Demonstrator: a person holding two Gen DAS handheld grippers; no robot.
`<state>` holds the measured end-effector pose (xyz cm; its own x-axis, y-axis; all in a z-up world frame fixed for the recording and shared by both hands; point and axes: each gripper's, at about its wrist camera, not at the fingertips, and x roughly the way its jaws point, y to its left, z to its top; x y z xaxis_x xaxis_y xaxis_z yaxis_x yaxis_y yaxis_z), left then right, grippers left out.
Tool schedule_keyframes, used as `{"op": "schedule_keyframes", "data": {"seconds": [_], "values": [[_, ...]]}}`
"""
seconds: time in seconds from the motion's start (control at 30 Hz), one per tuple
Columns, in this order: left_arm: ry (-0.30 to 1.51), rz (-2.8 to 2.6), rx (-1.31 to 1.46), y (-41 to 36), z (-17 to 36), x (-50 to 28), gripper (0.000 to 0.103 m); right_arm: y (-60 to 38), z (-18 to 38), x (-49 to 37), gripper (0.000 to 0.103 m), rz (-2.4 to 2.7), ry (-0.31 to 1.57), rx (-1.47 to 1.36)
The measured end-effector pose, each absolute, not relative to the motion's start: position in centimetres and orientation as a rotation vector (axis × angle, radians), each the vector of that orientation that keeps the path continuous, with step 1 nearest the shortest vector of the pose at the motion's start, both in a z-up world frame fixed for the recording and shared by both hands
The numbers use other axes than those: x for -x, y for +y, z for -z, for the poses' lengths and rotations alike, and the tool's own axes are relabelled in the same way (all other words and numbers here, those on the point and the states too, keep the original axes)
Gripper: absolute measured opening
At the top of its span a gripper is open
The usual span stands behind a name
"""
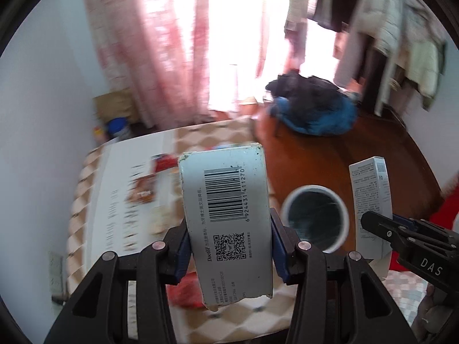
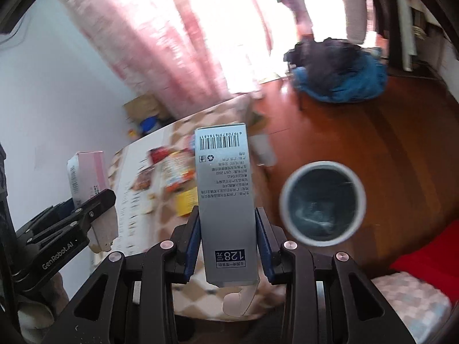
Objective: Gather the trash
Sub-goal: 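Carry both white boxes over the trash bin with both tools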
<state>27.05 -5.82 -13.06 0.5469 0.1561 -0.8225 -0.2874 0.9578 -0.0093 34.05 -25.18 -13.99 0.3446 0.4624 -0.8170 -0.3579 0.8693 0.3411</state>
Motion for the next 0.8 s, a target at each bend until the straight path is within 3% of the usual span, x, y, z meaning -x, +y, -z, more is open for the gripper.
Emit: {"op": "schedule_keyframes", "data": {"seconds": [0.3, 0.63, 0.7, 0.73, 0.77, 0.8], "values": [[1.114, -0.05, 0.167, -15.4, 20.6, -39.5, 0.044, -36.7, 21.2, -42.3, 0.037, -0.326, 1.204, -0.152], [1.385, 0.037, 0.212, -18.8, 31.5, -47.9, 0.047, -39.6, 32.6, -48.9, 0.037, -0.285, 1.394, -0.215], [1.426, 0.018, 0.229, -18.6, 33.1, -48.8, 0.061, -39.4, 34.8, -50.0, 0.038, -0.286, 1.421, -0.217], [1.437, 0.003, 0.232, -18.4, 33.4, -49.0, 0.079, -39.3, 35.9, -50.6, 0.039, -0.292, 1.434, -0.239], [1.441, -0.014, 0.232, -18.2, 33.8, -49.1, 0.088, -39.3, 36.7, -51.1, 0.04, -0.278, 1.441, -0.245], [1.447, -0.036, 0.228, -17.9, 34.0, -49.2, 0.089, -39.3, 37.6, -51.6, 0.047, -0.26, 1.452, -0.241]]}}
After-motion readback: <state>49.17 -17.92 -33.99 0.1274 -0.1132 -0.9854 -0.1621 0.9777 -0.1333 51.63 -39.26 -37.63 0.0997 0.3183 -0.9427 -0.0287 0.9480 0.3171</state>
